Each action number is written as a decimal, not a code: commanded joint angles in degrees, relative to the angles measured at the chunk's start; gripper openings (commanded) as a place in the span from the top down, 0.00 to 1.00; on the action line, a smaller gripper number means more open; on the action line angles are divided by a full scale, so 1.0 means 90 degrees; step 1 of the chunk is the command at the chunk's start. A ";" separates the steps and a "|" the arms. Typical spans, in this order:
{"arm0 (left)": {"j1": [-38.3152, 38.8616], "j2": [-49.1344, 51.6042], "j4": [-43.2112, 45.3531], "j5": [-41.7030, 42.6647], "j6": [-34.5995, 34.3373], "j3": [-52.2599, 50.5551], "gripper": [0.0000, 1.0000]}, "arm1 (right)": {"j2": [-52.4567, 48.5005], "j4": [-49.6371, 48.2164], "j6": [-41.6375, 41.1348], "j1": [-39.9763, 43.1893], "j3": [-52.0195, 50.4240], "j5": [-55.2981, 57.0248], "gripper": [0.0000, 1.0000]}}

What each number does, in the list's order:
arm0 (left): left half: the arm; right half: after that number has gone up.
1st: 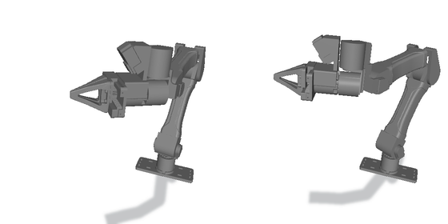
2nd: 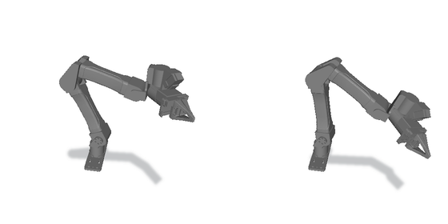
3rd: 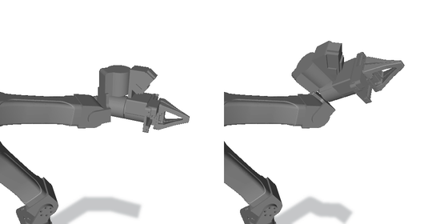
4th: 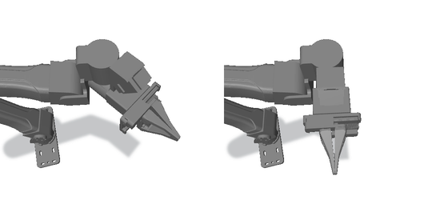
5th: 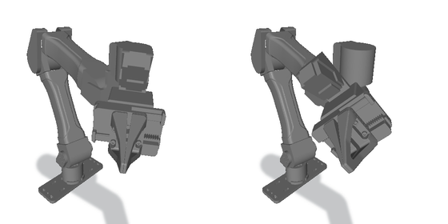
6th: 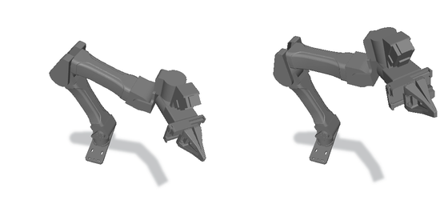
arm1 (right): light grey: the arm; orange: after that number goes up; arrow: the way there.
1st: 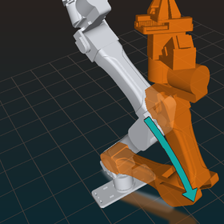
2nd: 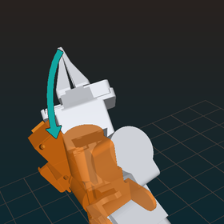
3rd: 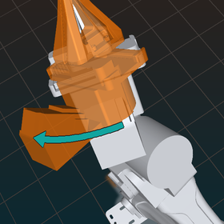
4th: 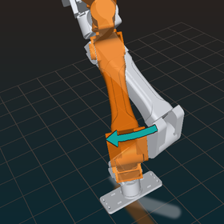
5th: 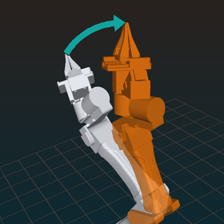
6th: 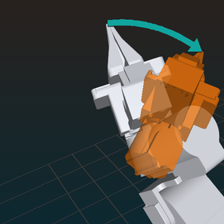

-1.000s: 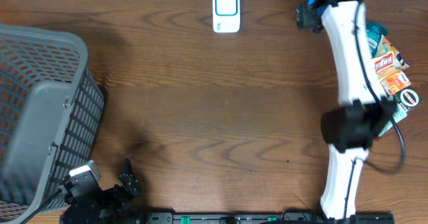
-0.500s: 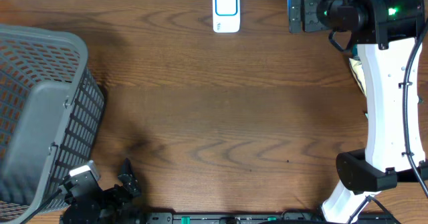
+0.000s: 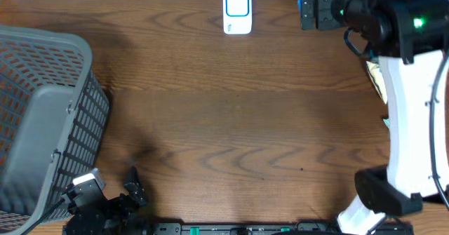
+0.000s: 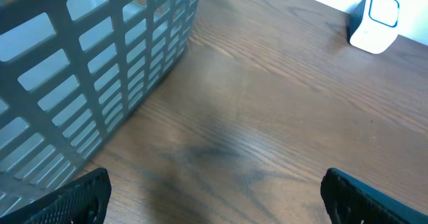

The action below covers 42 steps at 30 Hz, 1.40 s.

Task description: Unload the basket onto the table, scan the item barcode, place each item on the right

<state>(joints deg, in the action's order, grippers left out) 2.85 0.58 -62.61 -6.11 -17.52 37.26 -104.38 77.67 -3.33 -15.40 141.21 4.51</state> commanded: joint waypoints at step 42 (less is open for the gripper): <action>0.0027 -0.0039 0.0010 0.0015 0.0104 0.0039 0.01 | 1.1565 -1.0178 -0.1105 0.2582 -1.5657 -0.0886 0.01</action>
<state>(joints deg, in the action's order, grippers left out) 2.85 0.58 -62.61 -6.11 -17.52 37.26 -0.89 -14.98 -9.58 7.40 2.24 -5.93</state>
